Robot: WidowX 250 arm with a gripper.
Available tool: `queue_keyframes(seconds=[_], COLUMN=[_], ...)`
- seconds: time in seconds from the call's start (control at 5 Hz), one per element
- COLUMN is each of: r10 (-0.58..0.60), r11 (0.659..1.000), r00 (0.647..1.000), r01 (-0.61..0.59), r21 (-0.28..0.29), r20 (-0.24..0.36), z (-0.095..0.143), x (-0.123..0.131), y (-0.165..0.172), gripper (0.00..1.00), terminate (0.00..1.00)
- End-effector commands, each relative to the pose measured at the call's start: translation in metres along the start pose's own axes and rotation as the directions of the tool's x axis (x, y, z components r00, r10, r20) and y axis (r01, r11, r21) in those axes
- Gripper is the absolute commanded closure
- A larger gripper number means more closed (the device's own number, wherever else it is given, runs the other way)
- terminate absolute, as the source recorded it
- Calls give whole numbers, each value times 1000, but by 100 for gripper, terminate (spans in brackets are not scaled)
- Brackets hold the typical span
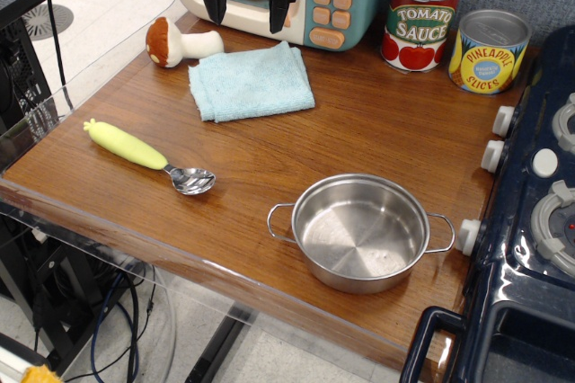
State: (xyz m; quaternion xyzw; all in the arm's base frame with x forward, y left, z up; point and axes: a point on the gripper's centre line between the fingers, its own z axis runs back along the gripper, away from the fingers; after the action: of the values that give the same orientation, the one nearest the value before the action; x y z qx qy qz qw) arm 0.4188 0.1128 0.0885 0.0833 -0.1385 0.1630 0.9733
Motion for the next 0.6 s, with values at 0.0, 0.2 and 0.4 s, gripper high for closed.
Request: queue_keyframes(seconds=[0.0, 0.2, 0.4], r10=[0, 109, 174], r11=[1000, 992, 981], r00=[1000, 994, 984], r01=[0, -108, -172], r21=[0, 59, 84], r20=[0, -22, -22], z=[0, -9, -12], x=[0, -2, 3], y=[0, 24, 39], gripper=[0, 0, 0], terminate=[0, 0, 0])
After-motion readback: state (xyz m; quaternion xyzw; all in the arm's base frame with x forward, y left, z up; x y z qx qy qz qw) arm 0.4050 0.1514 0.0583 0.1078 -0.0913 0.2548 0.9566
